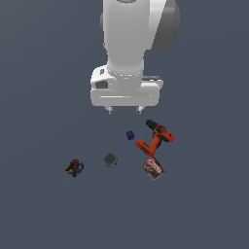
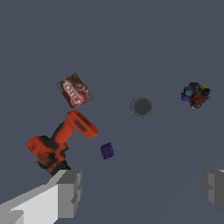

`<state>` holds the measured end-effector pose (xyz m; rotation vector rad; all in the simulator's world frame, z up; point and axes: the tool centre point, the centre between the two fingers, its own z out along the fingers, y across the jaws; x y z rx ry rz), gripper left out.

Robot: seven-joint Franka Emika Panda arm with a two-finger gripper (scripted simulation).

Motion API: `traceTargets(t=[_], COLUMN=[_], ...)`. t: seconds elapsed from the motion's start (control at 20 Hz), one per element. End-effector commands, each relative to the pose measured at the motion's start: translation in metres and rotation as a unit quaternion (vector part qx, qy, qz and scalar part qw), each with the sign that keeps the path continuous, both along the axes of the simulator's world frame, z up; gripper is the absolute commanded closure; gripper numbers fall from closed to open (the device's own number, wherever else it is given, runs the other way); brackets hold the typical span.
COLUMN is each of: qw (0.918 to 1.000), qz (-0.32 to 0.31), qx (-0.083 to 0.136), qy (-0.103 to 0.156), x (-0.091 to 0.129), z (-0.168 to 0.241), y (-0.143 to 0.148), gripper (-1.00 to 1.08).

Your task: Pick up a designated object from a clutter of objects.

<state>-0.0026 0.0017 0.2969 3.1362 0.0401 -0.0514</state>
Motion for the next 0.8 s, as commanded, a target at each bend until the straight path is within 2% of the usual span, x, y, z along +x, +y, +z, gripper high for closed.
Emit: traceTargets(t=[0.0, 0.4, 0.75], qw=[1.0000, 0.9999, 0.9999], qz=[0.000, 0.006, 0.004], qx=[0.000, 0.012, 0.012], qy=[0.000, -0.004, -0.004], x=[0.000, 0.003, 0.005], z=[0.000, 0.010, 0.005], y=[0.000, 0.005, 0.003], gripper=[-0.92, -0.92, -0.92])
